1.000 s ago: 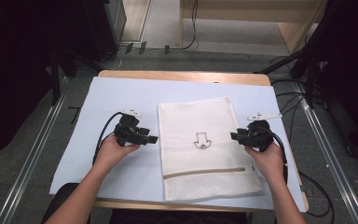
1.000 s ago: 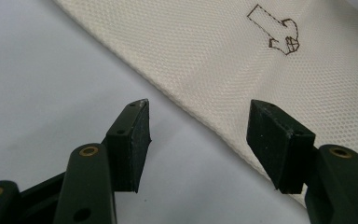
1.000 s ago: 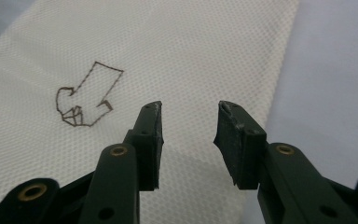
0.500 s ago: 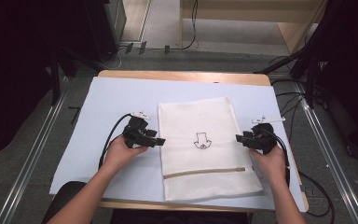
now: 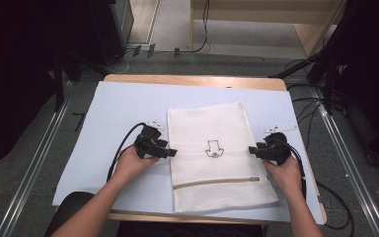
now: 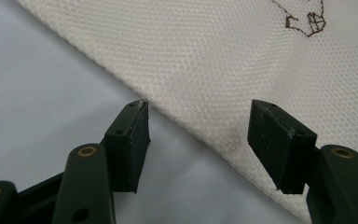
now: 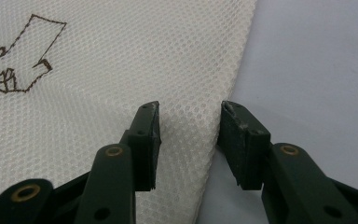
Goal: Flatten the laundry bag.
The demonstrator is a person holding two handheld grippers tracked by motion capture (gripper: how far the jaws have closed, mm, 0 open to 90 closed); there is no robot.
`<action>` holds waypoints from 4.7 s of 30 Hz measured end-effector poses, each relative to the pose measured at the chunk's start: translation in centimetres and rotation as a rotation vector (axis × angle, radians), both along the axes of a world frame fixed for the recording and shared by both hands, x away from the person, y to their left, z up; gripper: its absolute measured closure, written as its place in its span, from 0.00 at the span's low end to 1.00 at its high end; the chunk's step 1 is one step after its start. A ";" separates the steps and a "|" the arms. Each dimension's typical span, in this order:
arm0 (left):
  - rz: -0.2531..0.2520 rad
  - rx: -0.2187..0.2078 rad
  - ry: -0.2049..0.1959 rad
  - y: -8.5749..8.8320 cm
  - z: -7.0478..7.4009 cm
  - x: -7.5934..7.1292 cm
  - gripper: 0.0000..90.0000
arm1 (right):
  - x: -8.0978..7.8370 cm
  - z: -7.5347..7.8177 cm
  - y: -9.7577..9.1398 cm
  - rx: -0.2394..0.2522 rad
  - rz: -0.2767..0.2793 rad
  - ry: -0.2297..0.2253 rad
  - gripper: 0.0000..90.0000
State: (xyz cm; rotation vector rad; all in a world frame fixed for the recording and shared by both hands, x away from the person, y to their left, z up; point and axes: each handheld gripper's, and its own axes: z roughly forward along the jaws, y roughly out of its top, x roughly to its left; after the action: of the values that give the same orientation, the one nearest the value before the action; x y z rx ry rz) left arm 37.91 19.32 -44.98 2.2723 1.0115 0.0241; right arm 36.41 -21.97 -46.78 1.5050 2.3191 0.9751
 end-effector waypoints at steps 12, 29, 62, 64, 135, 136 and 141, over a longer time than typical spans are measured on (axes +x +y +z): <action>-0.013 0.024 -0.034 -0.9 -0.2 -0.4 0.49 | -0.1 -0.1 0.3 -0.002 0.002 0.002 0.80; 0.034 0.021 -0.019 -1.3 -0.3 -0.3 0.96 | -0.2 0.0 1.0 0.002 0.000 0.018 0.94; 0.140 -0.040 -0.051 4.2 4.3 3.6 1.00 | 2.7 3.5 6.3 0.038 0.089 -0.044 0.96; 0.152 -0.042 -0.051 4.7 4.3 4.1 1.00 | 3.3 3.4 6.7 0.035 0.094 -0.043 0.96; 0.074 -0.085 -0.069 5.3 5.8 -1.0 0.44 | -3.0 4.5 4.4 0.063 0.121 0.012 0.76; 0.073 -0.088 -0.066 5.1 5.8 -1.1 0.45 | -3.1 4.4 4.4 0.064 0.125 0.017 0.78; 0.051 -0.089 -0.066 4.3 5.7 -1.3 0.48 | -3.7 4.1 4.4 0.066 0.121 0.027 0.90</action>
State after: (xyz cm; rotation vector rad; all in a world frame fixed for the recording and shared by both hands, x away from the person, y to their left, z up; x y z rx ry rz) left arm 36.60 23.61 -39.28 2.1514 1.0156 0.0745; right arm 32.74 -17.55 -42.63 1.4246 2.4445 1.0771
